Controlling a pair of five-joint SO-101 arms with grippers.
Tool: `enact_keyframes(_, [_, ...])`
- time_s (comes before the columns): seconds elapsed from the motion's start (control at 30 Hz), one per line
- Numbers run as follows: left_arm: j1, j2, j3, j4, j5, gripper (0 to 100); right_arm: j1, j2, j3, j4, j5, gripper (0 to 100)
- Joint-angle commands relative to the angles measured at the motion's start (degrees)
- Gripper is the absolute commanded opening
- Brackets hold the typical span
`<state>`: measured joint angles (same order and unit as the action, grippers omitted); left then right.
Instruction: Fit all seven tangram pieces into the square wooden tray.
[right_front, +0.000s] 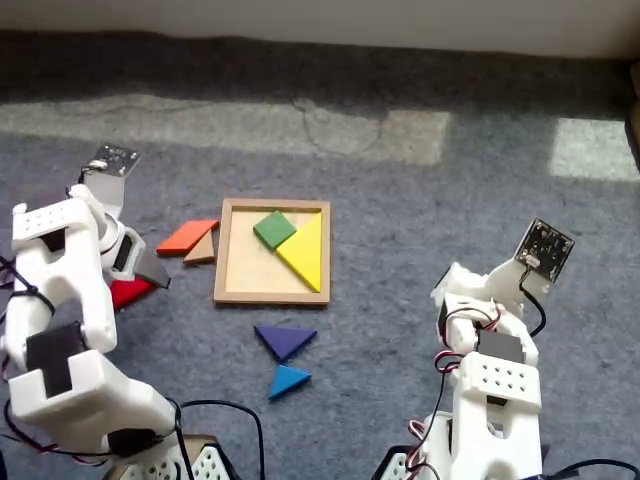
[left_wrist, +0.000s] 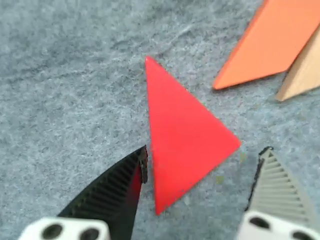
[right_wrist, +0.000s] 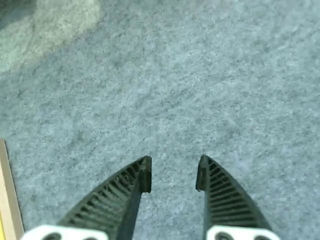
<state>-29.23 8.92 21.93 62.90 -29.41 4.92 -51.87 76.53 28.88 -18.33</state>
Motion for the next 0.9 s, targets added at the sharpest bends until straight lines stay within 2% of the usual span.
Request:
enact_keyframes(0.0, [1.45,2.24,-0.57,-3.43,-0.70,33,-0.31,-1.27,-0.40,-1.54,0.62,15.9])
enact_keyframes(0.2, [1.19,6.64,-0.57,-6.95,-0.70,32,-0.31,-1.27,-0.40,-1.54,0.62,15.9])
enact_keyframes(0.47, [1.45,3.38,0.04,-5.98,-0.44,18,-0.31,-1.10,-0.48,-1.54,0.62,15.9])
enact_keyframes(0.67, [3.56,-6.99,0.13,3.96,-0.35,17,-0.40,-0.92,-0.48,-1.63,0.62,15.9])
enact_keyframes(0.87, [9.36,-20.00,0.22,13.98,1.76,17,-0.40,-0.92,-0.48,-1.63,0.62,15.9])
